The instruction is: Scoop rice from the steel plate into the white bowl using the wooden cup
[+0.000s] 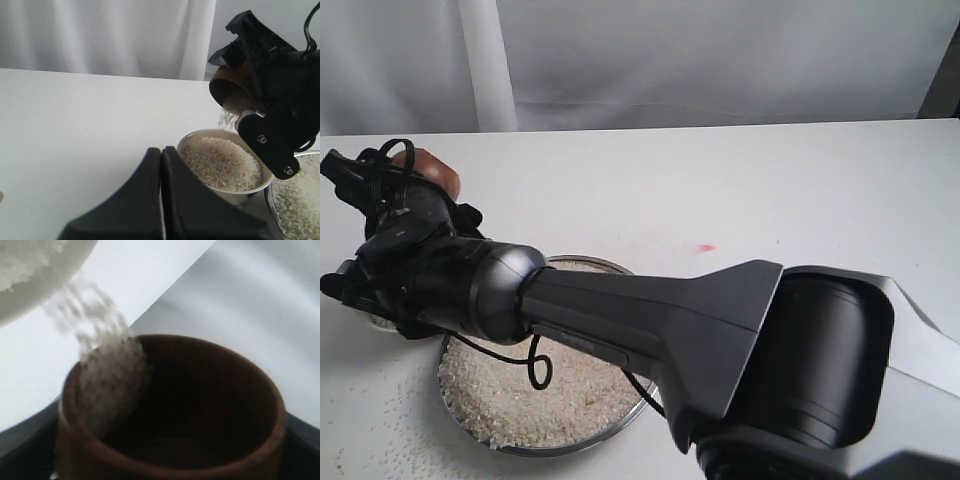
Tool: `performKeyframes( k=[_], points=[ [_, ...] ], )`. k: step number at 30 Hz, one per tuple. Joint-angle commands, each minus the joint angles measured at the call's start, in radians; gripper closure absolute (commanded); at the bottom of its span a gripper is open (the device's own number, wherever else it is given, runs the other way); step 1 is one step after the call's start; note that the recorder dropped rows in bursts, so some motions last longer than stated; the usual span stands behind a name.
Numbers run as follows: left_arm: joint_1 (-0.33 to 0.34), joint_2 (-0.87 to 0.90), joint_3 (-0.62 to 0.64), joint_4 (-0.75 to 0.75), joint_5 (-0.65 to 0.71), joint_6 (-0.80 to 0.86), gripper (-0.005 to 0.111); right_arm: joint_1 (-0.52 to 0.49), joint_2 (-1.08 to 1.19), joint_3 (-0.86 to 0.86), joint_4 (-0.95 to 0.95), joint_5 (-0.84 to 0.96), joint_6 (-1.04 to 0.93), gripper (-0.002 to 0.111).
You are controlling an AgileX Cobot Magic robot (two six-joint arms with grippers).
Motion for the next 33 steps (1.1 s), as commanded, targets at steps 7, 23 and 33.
performKeyframes(
  k=[7, 23, 33],
  points=[
    [-0.006, 0.0, 0.001, -0.001, -0.011, -0.002, 0.107, 0.003, -0.004, -0.009, -0.064, 0.002, -0.004, 0.108],
    [-0.006, 0.0, 0.001, -0.001, -0.011, -0.002, 0.107, 0.003, 0.009, -0.009, -0.08, 0.057, 0.033, 0.108],
    [-0.006, 0.0, 0.001, -0.001, -0.011, -0.002, 0.107, 0.003, -0.133, -0.009, 0.317, 0.201, 0.466, 0.108]
  ],
)
